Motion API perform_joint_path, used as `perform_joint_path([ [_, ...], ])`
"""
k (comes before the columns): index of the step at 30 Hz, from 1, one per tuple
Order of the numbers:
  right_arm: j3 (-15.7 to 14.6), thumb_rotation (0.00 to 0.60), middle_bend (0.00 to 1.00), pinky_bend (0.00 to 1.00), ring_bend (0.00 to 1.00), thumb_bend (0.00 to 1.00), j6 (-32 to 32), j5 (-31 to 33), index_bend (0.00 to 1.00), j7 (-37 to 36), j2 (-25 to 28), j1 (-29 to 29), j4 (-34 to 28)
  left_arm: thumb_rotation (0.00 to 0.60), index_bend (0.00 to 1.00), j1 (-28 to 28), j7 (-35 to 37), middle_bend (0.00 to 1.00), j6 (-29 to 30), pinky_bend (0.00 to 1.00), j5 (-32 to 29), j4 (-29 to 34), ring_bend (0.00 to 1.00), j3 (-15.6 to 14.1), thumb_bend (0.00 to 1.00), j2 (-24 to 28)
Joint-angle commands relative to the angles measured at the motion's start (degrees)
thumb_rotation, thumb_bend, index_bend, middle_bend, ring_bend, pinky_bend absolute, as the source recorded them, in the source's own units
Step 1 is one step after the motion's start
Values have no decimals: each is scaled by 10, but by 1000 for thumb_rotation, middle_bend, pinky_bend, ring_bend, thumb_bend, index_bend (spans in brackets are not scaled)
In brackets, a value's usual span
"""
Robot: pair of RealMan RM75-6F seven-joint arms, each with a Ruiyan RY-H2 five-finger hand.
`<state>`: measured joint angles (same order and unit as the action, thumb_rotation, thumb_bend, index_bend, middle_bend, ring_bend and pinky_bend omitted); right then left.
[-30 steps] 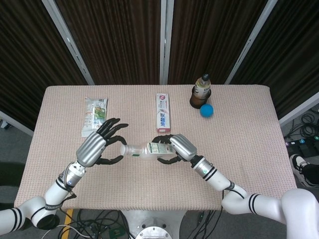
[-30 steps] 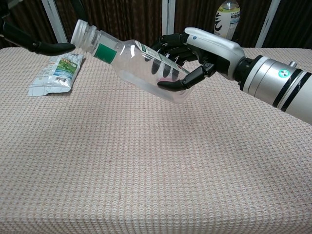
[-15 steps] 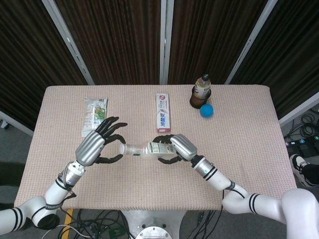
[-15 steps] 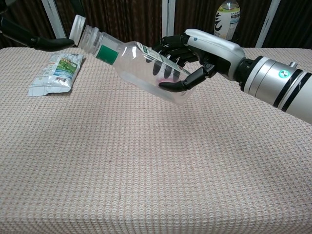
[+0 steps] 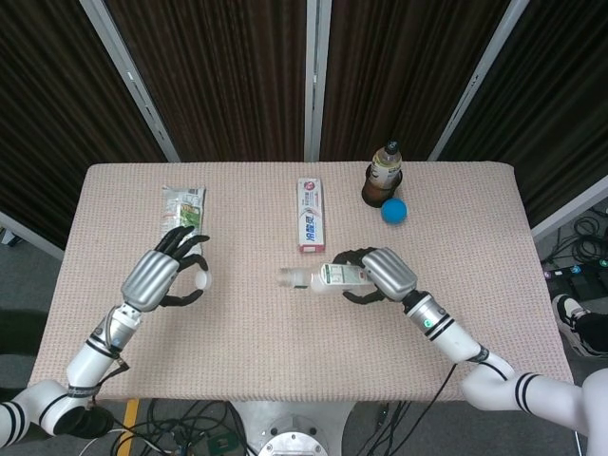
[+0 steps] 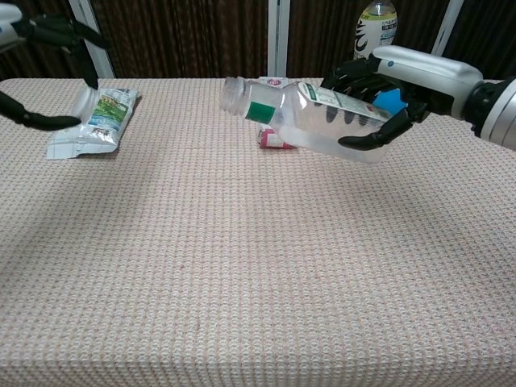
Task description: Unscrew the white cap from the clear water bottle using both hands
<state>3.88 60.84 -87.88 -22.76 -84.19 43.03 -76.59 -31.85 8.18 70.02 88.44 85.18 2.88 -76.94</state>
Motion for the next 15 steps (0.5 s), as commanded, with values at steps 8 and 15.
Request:
perform_joint_path([
  [8, 9, 600, 607, 520, 475, 689, -36, 28, 719, 59, 6, 3, -20, 600, 363, -15, -156, 131, -130, 15, -112, 6, 0, -13, 214, -32],
  [15, 6, 600, 607, 493, 472, 687, -65, 30, 716, 121, -44, 18, 12, 600, 252, 5, -140, 131, -80, 15, -94, 49, 0, -4, 62, 1],
])
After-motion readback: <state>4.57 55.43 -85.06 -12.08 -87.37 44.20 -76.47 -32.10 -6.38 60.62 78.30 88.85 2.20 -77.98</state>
